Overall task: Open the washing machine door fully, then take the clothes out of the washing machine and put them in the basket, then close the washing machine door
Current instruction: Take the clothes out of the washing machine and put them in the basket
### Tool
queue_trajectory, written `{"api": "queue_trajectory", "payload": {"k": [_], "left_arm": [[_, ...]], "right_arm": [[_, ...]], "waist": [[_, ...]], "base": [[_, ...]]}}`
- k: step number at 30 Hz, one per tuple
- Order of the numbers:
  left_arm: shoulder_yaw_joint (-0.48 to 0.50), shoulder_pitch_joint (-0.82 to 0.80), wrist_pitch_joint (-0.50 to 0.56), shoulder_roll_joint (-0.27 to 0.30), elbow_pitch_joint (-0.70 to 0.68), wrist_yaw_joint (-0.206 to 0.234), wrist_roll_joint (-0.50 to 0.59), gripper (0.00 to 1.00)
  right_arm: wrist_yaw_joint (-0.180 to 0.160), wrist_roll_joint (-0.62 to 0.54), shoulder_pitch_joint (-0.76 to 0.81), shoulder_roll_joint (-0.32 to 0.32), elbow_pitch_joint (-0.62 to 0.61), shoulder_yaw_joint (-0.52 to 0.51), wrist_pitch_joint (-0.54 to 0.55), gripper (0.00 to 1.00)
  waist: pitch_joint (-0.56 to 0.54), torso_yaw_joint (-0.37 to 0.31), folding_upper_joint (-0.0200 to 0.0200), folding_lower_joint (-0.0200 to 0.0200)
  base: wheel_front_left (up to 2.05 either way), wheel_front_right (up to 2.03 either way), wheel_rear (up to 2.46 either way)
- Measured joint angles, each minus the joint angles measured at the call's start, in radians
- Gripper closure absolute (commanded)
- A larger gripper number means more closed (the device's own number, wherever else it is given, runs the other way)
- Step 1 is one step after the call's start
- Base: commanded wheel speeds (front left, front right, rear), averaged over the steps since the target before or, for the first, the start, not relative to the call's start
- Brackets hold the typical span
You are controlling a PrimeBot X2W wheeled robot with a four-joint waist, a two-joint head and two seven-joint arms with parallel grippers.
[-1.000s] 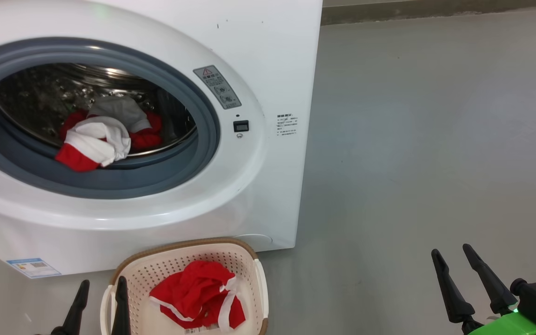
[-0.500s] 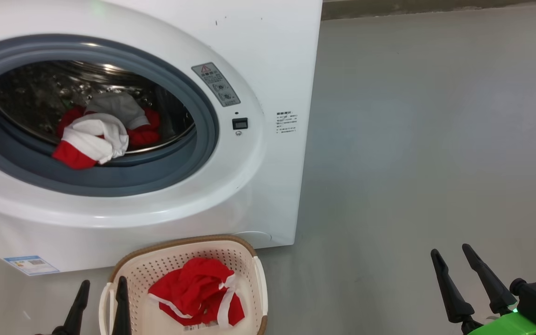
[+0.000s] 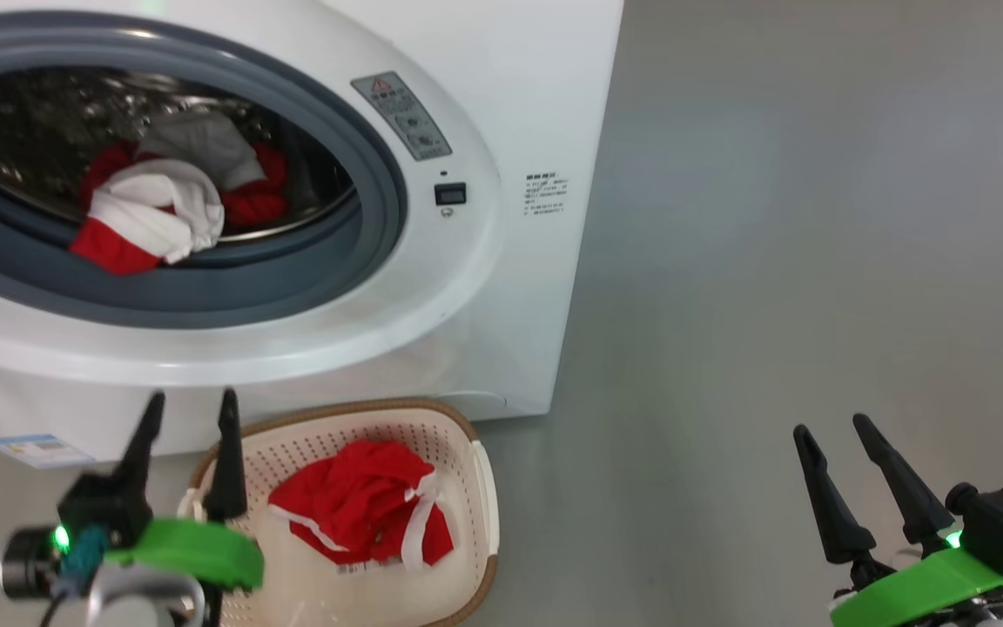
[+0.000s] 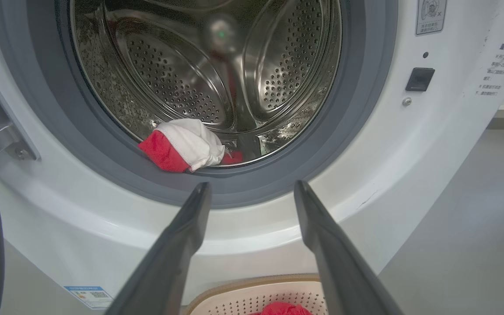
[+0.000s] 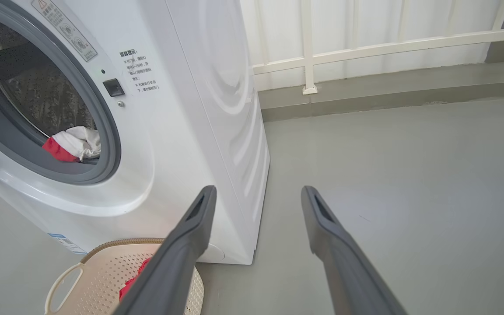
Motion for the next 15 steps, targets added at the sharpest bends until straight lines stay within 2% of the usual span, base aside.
{"api": "queue_trajectory", "payload": {"k": [15], "left_arm": [[-0.010,-0.533,0.001,0.086,0.443,0.079,0.065,0.00]], "right_arm": [[0.000,0.000,-0.141,0.022,-0.012,0.012,0.000,0.00]], "waist": [[0.184,-0.025,0.0000,0.0000]], "base": [[0.00,0.00,0.00]]}}
